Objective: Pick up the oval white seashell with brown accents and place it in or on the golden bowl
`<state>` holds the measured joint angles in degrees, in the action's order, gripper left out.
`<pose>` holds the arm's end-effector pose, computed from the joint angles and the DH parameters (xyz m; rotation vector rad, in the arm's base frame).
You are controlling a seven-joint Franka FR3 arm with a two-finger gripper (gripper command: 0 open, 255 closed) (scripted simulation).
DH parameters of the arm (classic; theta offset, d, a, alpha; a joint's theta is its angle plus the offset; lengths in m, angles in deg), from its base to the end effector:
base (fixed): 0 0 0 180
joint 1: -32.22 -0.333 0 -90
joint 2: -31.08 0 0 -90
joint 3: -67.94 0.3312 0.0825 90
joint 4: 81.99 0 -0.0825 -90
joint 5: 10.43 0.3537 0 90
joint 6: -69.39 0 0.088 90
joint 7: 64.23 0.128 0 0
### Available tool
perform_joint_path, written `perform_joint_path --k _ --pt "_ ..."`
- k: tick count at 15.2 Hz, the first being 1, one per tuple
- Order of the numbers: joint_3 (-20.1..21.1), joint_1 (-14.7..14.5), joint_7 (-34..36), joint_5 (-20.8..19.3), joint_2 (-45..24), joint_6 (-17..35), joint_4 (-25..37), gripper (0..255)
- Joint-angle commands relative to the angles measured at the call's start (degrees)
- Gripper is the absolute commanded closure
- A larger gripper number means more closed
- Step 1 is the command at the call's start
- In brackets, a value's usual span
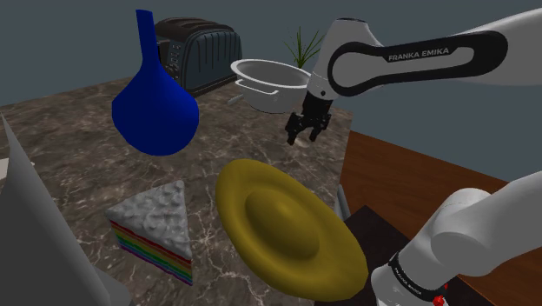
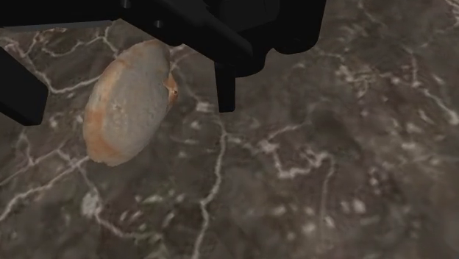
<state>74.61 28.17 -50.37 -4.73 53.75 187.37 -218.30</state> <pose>0.3947 0.0851 0.4821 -3.0765 0.1625 -0.0975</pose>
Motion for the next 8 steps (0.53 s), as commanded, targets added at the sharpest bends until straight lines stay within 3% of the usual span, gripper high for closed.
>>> perform_joint_path --k 1,4,5,8 --pt "0.02 -0.01 0.02 0.01 -0.04 0.10 -0.04 0" --pt "0.02 -0.01 0.02 0.01 -0.04 0.08 -0.03 0" --pt "0.02 -0.01 0.02 0.01 -0.04 0.08 -0.03 255" --pt "0.08 -0.05 0.09 0.04 -0.01 0.15 -0.13 255"
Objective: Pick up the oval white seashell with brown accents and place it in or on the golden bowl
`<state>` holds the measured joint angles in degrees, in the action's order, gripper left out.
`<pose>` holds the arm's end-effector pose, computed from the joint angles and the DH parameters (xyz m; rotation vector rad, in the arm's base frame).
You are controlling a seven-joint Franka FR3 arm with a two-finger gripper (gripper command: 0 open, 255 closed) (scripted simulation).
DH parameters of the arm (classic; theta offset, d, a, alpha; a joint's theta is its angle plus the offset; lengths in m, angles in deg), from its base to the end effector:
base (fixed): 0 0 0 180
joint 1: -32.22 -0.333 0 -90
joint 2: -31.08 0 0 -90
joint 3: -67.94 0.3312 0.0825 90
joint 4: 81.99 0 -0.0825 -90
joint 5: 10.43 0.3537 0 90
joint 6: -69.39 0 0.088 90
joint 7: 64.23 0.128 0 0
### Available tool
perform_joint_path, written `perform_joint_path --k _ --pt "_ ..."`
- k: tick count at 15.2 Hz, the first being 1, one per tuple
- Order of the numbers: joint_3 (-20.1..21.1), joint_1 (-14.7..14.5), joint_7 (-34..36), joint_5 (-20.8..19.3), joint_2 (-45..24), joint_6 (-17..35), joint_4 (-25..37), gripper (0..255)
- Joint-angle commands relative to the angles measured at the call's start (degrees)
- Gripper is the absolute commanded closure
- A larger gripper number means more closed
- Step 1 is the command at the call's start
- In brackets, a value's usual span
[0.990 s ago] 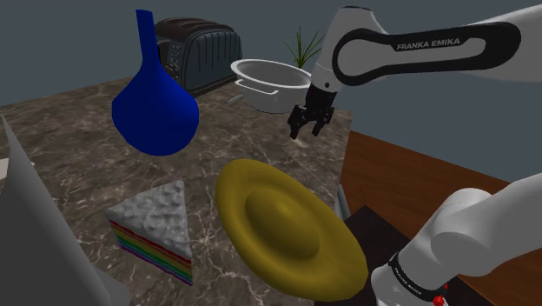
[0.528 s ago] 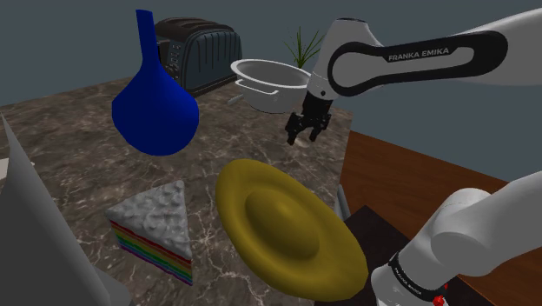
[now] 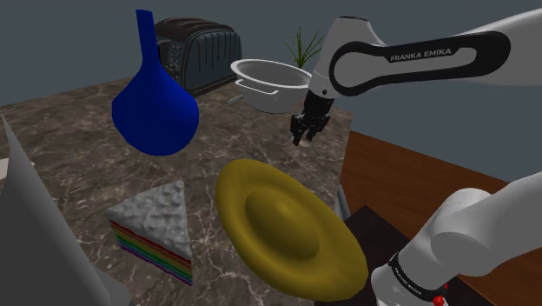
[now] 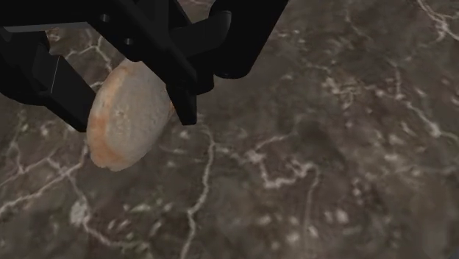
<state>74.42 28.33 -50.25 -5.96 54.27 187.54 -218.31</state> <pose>0.3943 0.0810 0.4859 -3.0919 0.1610 -0.1220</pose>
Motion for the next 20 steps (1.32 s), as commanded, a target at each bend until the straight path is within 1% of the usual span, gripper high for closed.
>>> perform_joint_path --k 1,5,6,20 --pt "0.34 -0.29 0.07 1.34 -0.11 0.05 -0.59 255" --pt "0.58 -0.49 0.40 1.50 0.79 -0.04 -1.38 255" --pt "0.16 -0.23 -0.09 1.21 -0.57 -0.06 -0.03 255" --pt "-0.28 -0.05 0.39 0.80 0.90 -11.10 9.55 255"
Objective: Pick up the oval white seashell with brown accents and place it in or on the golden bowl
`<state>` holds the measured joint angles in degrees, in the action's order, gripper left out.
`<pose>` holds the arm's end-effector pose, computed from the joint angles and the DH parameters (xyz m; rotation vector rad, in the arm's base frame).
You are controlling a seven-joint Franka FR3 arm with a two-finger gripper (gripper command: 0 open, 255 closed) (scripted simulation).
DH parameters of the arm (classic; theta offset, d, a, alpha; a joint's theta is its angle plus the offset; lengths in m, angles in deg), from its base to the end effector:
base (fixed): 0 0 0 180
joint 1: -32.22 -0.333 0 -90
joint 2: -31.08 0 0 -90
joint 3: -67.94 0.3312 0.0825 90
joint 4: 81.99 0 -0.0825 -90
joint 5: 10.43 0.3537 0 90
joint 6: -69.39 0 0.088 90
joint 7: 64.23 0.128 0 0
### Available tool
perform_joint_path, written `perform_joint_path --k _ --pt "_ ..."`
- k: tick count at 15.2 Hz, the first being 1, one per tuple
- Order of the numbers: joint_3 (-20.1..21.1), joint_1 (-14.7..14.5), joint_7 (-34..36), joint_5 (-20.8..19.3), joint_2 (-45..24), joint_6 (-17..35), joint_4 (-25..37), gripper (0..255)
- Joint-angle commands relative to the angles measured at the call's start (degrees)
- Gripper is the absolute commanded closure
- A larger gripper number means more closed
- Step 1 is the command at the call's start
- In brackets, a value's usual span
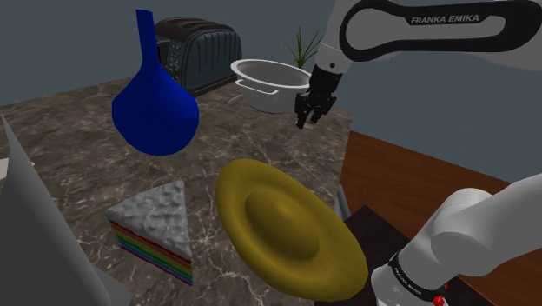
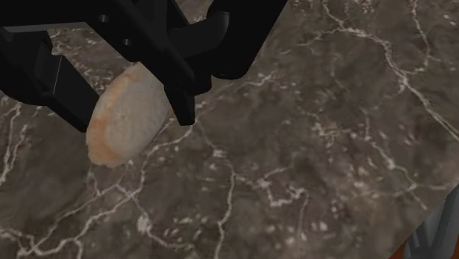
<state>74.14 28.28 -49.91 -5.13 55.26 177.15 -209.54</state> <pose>0.3922 0.0848 0.5454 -3.0763 0.1627 -0.0986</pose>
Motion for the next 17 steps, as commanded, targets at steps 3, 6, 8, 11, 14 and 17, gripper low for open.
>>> perform_joint_path --k 3,6,8,11,14,17 --pt "-0.09 0.05 0.17 -0.12 -0.11 -3.02 3.10 255" --pt "-0.16 0.09 0.28 -0.21 -0.25 -5.31 5.53 255" --pt "-0.21 0.11 0.36 -0.26 -0.40 -6.83 7.20 255" --pt "-0.27 0.15 0.48 -0.35 -0.71 -9.11 9.80 255" --pt "-0.33 0.19 0.61 -0.43 -1.14 -11.38 12.51 255" --pt "-0.37 0.22 0.75 -0.51 -1.68 -13.67 15.33 255"
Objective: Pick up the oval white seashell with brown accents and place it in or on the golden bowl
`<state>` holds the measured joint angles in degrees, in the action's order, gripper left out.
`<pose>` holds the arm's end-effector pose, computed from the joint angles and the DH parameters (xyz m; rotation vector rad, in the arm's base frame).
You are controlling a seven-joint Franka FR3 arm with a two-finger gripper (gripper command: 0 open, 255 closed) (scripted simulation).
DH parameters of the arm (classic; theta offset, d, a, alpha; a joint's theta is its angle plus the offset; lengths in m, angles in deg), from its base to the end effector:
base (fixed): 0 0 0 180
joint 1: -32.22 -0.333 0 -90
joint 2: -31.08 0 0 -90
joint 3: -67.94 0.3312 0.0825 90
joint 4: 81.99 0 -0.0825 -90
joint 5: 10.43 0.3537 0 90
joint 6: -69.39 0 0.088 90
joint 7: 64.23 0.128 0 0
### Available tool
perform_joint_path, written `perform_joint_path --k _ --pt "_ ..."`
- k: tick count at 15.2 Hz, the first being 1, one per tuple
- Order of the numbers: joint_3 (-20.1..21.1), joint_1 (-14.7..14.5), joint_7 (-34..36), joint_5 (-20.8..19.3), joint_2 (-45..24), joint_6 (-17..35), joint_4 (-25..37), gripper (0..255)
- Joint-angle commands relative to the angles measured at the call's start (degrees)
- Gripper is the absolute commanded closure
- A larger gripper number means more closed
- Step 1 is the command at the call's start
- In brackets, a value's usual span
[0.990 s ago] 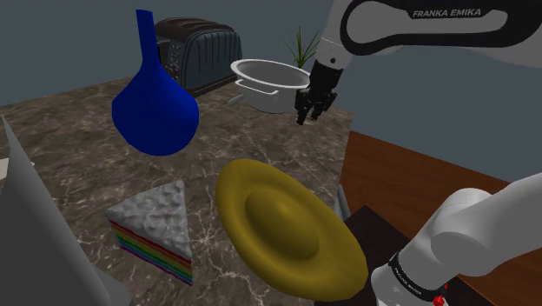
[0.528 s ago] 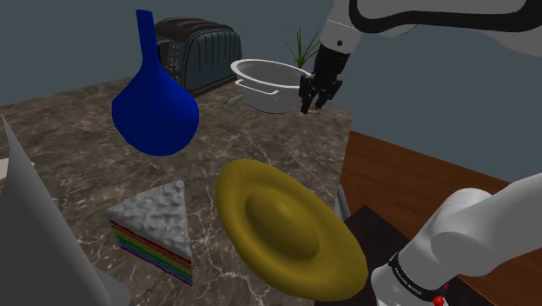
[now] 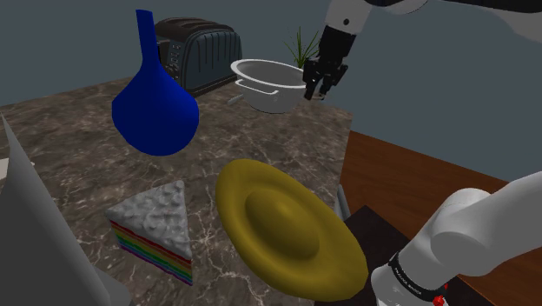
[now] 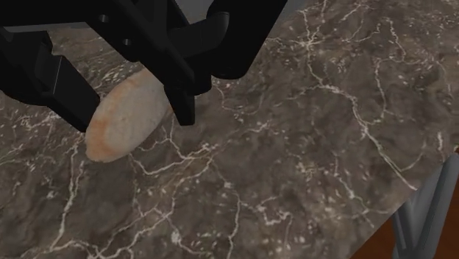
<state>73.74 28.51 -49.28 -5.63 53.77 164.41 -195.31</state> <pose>0.3926 0.0844 0.6272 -3.0764 0.1624 -0.0984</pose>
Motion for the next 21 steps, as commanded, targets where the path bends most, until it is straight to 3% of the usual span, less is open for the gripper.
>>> perform_joint_path --k 1,12,21 --pt "0.02 0.00 0.17 -0.04 -0.40 -1.69 2.07 255" --pt "8.95 -4.50 12.48 4.14 7.46 -2.93 -3.36 255" --pt "18.38 -8.09 24.49 8.51 9.80 -3.83 -2.99 255"
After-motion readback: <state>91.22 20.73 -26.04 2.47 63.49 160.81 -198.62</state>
